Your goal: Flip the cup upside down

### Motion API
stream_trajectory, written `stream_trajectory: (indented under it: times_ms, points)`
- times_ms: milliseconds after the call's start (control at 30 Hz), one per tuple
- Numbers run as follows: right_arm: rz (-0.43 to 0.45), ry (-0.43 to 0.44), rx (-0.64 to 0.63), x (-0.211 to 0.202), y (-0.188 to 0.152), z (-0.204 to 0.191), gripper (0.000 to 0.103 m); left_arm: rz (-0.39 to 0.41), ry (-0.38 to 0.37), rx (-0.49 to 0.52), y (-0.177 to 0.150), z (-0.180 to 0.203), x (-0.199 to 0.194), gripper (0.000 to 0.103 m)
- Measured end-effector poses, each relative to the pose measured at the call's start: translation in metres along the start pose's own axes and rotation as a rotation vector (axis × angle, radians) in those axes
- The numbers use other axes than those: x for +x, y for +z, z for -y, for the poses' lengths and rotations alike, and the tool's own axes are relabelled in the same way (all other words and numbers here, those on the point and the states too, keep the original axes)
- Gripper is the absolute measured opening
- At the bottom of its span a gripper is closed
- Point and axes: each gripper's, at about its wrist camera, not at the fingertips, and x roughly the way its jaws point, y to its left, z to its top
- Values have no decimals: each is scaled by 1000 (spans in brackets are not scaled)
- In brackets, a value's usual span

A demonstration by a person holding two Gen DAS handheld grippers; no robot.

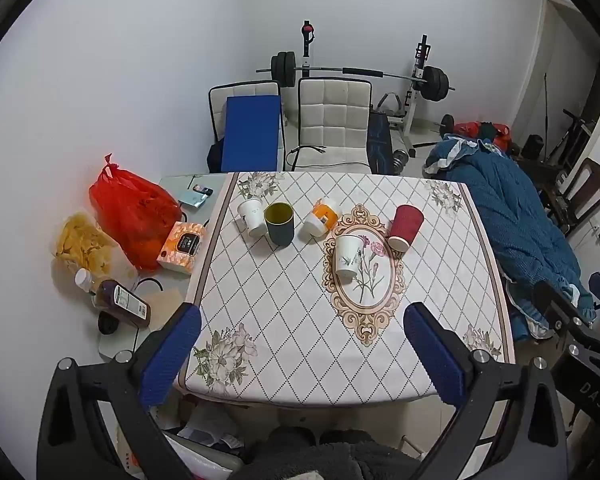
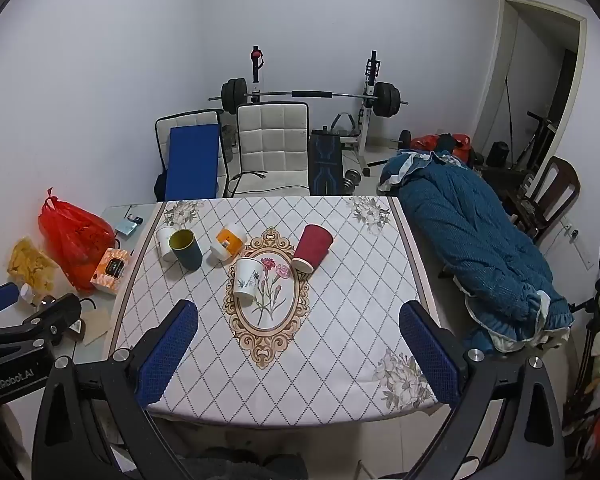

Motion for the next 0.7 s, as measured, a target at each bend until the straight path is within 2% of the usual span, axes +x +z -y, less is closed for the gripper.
stream_trajectory:
  times_ms: [700]
  points:
    - [-2,4,10,3,-3,5,102,4,3,0,-1,4,1,103]
